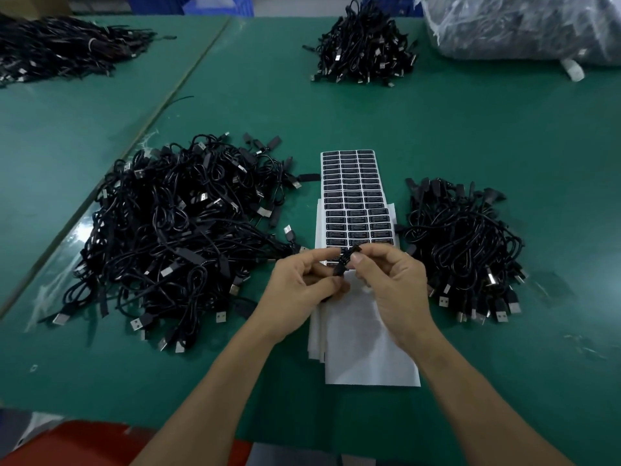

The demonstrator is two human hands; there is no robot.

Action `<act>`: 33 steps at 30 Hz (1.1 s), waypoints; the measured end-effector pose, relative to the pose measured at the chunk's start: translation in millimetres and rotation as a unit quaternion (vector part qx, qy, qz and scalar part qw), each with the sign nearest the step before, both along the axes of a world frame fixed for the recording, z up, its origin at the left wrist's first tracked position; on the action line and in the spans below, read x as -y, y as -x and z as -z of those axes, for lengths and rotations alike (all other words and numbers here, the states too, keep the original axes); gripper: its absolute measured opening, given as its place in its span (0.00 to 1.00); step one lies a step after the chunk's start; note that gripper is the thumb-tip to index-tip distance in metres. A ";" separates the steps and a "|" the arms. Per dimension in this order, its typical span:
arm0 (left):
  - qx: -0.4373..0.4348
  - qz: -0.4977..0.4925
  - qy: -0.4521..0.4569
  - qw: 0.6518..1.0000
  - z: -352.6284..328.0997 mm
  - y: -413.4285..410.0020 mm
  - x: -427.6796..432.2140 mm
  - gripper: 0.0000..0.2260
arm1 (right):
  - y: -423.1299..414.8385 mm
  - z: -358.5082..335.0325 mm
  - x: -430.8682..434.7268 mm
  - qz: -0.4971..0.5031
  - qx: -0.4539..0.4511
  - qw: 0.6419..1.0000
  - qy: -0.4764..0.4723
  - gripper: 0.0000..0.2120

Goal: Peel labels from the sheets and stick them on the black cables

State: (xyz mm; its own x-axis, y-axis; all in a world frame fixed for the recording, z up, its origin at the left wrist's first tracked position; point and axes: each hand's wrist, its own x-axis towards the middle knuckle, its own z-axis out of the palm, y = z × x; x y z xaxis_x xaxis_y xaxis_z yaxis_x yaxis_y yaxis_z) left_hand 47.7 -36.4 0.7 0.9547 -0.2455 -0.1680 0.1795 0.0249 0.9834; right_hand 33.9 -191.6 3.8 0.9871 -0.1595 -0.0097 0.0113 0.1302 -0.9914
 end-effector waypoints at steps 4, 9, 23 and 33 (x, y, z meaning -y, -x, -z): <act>0.006 -0.004 0.005 1.000 -1.2 0.2 1.6 0.15 | 1.3 -0.1 0.2 -0.001 -0.006 1.000 0.010 0.14; 0.032 -0.031 -0.022 0.999 1.9 1.2 3.5 0.14 | 1.4 2.0 -1.9 0.014 -0.006 0.999 0.036 0.06; 0.053 -0.053 -0.016 0.997 1.8 2.1 5.1 0.17 | -2.4 1.8 2.7 0.021 0.011 1.000 -0.019 0.11; 0.054 -0.077 -0.012 0.996 4.2 2.8 7.5 0.15 | -4.9 5.7 -0.8 0.003 -0.006 1.000 0.019 0.08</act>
State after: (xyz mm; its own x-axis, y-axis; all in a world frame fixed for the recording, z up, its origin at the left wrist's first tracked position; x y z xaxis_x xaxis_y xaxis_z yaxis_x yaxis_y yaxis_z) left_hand 44.9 -43.9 -3.5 0.9935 -0.0930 -0.0662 0.0684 0.0208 0.9974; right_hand 38.7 -190.8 -1.8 0.9861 -0.1655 -0.0154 0.0000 0.0924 -0.9957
